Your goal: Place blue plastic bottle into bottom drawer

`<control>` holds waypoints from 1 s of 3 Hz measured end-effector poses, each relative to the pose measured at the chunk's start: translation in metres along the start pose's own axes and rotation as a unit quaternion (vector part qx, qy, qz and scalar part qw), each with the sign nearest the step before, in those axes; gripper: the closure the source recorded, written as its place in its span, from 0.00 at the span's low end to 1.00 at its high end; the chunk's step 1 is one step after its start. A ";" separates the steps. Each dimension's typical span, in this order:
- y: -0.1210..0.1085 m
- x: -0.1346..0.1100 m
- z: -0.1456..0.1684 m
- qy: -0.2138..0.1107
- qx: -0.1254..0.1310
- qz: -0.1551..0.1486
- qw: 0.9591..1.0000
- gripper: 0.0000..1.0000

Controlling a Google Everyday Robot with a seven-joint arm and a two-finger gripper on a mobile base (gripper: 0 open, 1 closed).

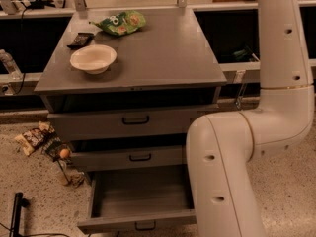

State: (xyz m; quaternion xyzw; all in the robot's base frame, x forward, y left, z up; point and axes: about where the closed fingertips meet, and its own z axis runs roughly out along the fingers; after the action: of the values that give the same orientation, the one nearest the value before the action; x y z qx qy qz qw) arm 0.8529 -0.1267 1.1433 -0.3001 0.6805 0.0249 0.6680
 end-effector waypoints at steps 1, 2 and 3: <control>0.024 0.064 0.036 0.021 0.034 0.035 0.999 1.00; 0.055 0.139 0.054 0.038 0.078 0.081 0.993 1.00; 0.061 0.139 0.047 -0.011 0.100 0.113 0.989 1.00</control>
Offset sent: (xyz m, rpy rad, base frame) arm 0.0054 0.0273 -0.1987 0.2968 0.0652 -0.2667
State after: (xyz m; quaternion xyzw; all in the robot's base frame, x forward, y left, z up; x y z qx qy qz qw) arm 0.8781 -0.1081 0.9871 -0.1530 0.7015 0.0353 0.6951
